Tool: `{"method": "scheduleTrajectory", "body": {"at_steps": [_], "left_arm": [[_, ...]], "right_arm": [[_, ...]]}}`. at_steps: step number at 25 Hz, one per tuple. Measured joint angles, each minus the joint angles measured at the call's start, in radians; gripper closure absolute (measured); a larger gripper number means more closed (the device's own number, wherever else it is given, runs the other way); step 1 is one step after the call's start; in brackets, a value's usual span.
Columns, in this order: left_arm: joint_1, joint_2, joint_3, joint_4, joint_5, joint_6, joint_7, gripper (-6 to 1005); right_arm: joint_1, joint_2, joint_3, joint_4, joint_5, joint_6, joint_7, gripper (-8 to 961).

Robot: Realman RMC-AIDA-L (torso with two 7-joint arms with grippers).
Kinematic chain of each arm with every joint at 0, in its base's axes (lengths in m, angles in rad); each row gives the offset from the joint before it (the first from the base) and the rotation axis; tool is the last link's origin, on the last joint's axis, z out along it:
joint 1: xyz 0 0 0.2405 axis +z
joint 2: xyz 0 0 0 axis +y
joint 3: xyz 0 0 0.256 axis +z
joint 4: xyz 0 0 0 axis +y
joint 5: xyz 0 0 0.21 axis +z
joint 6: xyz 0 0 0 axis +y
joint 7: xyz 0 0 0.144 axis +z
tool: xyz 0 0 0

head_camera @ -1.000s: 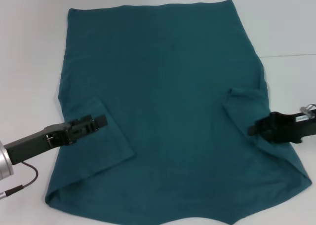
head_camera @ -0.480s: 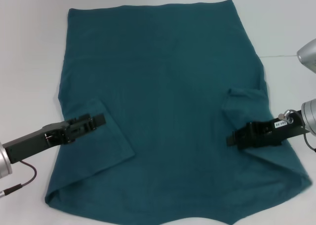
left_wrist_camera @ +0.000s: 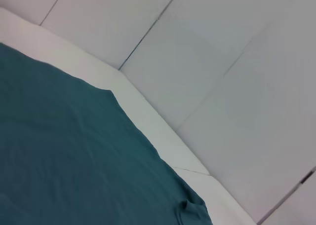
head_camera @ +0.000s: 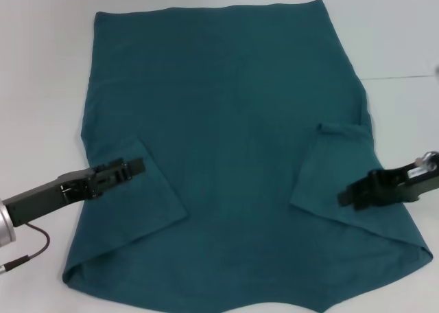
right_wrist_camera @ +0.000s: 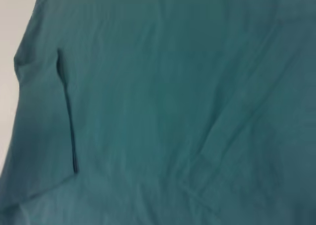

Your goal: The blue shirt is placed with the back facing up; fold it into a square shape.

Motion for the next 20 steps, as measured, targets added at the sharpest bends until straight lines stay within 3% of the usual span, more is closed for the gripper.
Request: {"method": "scheduleTrajectory", "body": {"at_steps": [6, 13, 20], "left_arm": [[0.02, 0.028, -0.001, 0.022, 0.008, 0.029, -0.236, 307], [0.079, 0.054, -0.026, 0.094, 0.088, 0.136, -0.577, 305], [0.094, 0.071, -0.149, 0.121, 0.258, 0.216, -0.657, 306]], "right_arm": [[-0.018, -0.031, 0.133, -0.003, 0.005, -0.036, -0.015, 537], [-0.021, -0.032, 0.164, -0.016, 0.008, -0.068, -0.05, 537], [-0.019, -0.027, 0.166, -0.017, 0.038, -0.07, -0.072, 538]]}}
